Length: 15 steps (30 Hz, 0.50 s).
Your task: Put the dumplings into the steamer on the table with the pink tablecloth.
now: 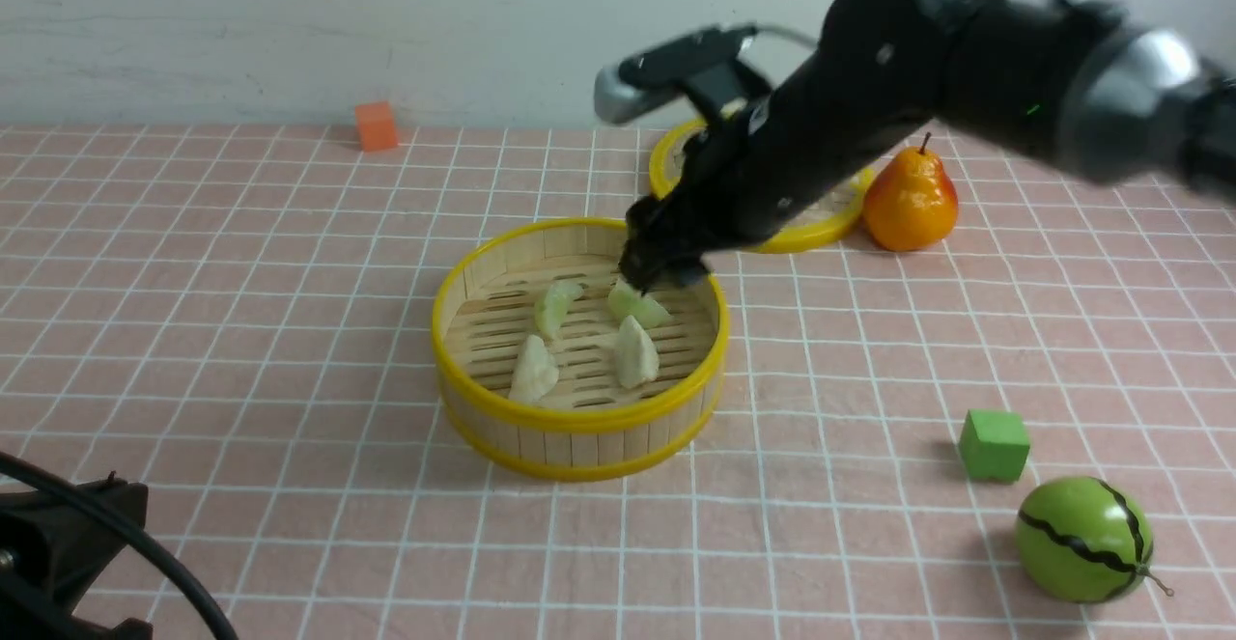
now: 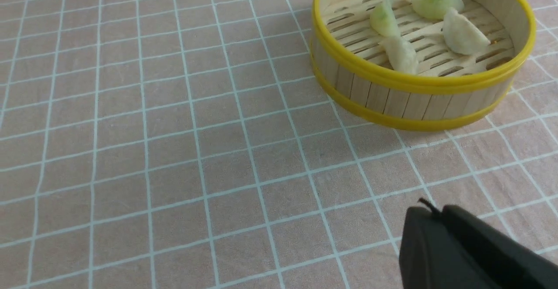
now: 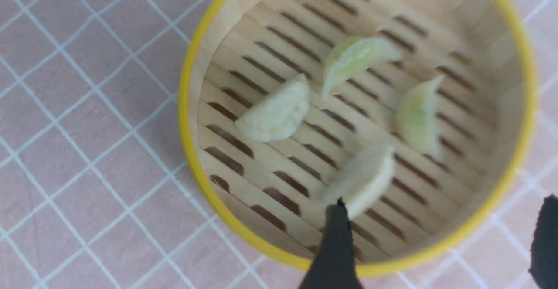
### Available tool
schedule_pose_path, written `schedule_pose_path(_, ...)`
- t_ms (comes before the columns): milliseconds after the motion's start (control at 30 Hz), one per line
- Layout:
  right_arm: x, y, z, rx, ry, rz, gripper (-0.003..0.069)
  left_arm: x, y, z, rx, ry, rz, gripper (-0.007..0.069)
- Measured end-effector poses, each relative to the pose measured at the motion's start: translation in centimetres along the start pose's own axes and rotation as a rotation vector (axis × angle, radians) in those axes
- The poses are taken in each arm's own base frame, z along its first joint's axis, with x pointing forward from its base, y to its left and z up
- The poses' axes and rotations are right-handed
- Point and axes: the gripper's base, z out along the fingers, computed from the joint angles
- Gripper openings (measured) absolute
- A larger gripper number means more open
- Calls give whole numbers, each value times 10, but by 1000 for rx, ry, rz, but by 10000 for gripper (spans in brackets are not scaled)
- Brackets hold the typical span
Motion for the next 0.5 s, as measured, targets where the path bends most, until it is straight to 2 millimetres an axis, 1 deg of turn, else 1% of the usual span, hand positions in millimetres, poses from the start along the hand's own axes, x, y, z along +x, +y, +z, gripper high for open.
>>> schedule_pose_path(33, -1, 0, -6, 7, -6, -8, 528, 0, 0, 0, 0, 0, 0, 34)
schedule_pose_path(67, -10, 3, -63, 78, -80, -26, 454, 0, 0, 0, -1, 0, 2, 36)
schedule_pose_path(133, -11, 7, -122, 158, -164, -21, 336, 0, 0, 0, -2, 2, 3, 38)
schedule_pose_path(167, -8, 8, -142, 185, -193, -9, 281, 0, 0, 0, -3, 2, 4, 39)
schedule_pose_path(200, -3, 10, -164, 212, -223, 10, 210, 0, 0, 0, -3, 2, 4, 38)
schedule_pose_path(233, 6, 13, -181, 230, -240, 32, 139, 0, 0, 0, -3, 2, 4, 38)
schedule_pose_path(267, 17, 15, -193, 243, -248, 51, 71, 0, 0, 0, -3, 2, 4, 38)
schedule_pose_path(300, 30, 17, -201, 249, -242, 70, 24, 0, 0, 0, -4, 2, 5, 38)
schedule_pose_path(333, 36, 19, -203, 249, -236, 76, 17, 0, 0, 0, -4, 2, 5, 38)
schedule_pose_path(367, 54, 21, -200, 246, -206, 87, -10, 0, 0, 0, -4, 3, 5, 38)
schedule_pose_path(400, 78, 24, -197, 241, -175, 99, -19, 0, 0, 0, -4, 3, 5, 38)
schedule_pose_path(433, 78, 25, -200, 243, -187, 97, -20, 0, 0, 0, -4, 3, 5, 38)
schedule_pose_path(467, 97, 27, -194, 239, -165, 100, -20, 0, 0, 0, -4, 3, 5, 38)
schedule_pose_path(500, 128, 31, -182, 231, -134, 107, -20, 0, 0, 0, -4, 3, 5, 38)
